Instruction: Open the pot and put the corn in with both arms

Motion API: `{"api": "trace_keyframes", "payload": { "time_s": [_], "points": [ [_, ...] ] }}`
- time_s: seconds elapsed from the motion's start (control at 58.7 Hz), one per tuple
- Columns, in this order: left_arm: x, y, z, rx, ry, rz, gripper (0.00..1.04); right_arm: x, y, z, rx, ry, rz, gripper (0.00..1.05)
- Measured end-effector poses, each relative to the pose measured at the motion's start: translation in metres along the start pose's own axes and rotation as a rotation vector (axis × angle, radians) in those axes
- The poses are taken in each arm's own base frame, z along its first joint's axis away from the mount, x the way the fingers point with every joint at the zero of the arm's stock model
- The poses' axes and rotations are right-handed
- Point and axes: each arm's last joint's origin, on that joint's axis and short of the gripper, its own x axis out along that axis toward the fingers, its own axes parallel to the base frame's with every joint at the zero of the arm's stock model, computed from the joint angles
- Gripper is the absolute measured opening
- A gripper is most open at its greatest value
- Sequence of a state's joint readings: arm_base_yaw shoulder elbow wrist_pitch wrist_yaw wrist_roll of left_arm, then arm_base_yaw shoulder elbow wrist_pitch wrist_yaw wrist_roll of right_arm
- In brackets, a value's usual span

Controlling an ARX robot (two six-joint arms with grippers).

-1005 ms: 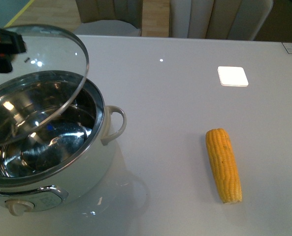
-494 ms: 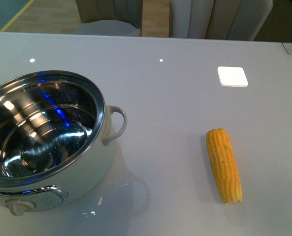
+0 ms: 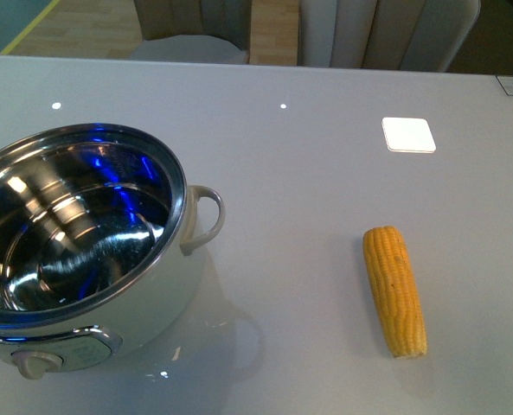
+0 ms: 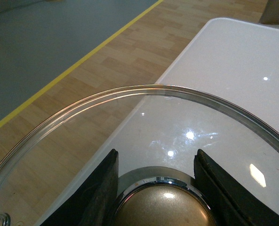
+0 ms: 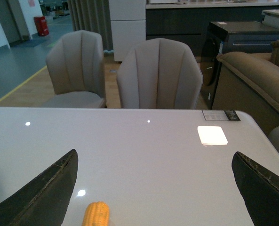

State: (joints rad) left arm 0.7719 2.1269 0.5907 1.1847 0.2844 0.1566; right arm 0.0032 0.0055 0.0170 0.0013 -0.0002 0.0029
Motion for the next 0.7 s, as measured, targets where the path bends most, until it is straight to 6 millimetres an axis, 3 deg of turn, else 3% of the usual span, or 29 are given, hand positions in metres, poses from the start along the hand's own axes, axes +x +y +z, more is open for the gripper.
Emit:
{"api": "trace_keyframes", "payload": {
  "time_s": [0.187,0.324,0.698],
  "points": [
    [0.023,-0.012,-0.024,0.005,0.029,-0.014,0.42,0.000,0.000,0.000,0.000,0.000,0.000,0.96],
    [0.050,-0.033,-0.040,0.027,0.035,-0.072,0.42,0.000,0.000,0.000,0.000,0.000,0.000,0.96],
    [0.090,-0.060,-0.060,0.065,-0.006,-0.141,0.42,0.000,0.000,0.000,0.000,0.000,0.000,0.96]
  ]
}}
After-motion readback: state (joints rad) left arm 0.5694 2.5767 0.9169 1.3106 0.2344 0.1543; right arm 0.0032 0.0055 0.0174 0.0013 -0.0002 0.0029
